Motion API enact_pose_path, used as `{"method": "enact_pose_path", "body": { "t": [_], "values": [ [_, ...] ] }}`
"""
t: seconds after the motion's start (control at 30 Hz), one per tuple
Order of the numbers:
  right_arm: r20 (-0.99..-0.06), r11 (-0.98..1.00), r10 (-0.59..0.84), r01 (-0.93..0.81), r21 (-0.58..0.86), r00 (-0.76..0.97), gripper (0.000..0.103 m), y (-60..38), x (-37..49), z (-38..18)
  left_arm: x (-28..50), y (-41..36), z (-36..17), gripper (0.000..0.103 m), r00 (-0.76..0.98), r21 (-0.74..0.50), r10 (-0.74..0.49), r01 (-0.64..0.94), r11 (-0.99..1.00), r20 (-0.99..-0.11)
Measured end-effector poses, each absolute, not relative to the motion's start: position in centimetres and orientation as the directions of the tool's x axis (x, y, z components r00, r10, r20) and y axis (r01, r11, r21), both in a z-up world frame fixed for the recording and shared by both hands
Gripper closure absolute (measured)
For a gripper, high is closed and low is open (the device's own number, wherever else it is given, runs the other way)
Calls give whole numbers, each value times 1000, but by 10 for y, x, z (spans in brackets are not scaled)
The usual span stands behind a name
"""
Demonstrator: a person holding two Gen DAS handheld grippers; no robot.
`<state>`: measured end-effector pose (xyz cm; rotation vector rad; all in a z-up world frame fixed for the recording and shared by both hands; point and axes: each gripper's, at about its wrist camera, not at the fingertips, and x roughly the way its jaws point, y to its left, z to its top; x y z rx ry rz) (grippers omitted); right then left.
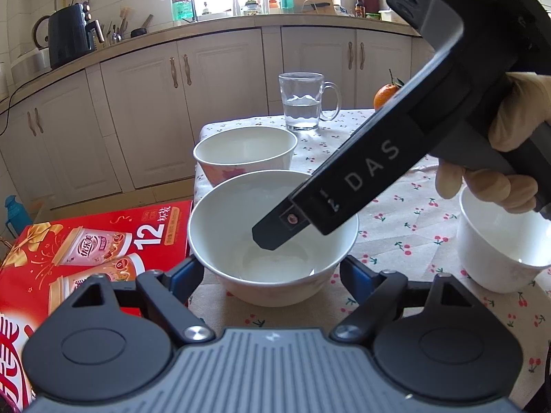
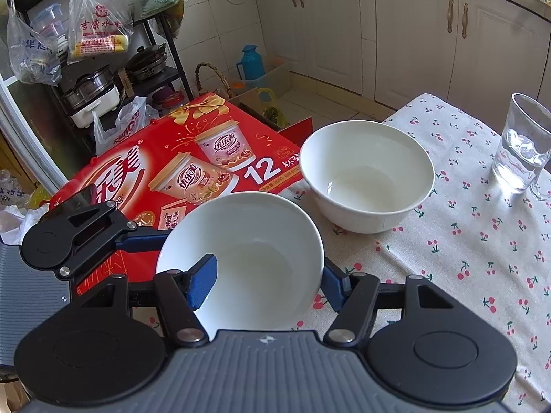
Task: Organize plates and bowls
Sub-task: 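Lift the pink-decal bowl and carry it over the first white bowl, right gripper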
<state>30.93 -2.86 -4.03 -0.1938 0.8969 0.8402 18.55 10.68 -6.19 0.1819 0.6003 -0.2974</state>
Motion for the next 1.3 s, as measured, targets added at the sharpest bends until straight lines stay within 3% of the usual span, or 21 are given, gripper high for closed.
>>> {"method": "enact_pose_path", "body": {
  "t": [1.3],
  "values": [
    [-675,705,599,-683,190,431,33,-128,211,14,113,44,-10,17,761,107,-352,479,871,-545]
  ]
}}
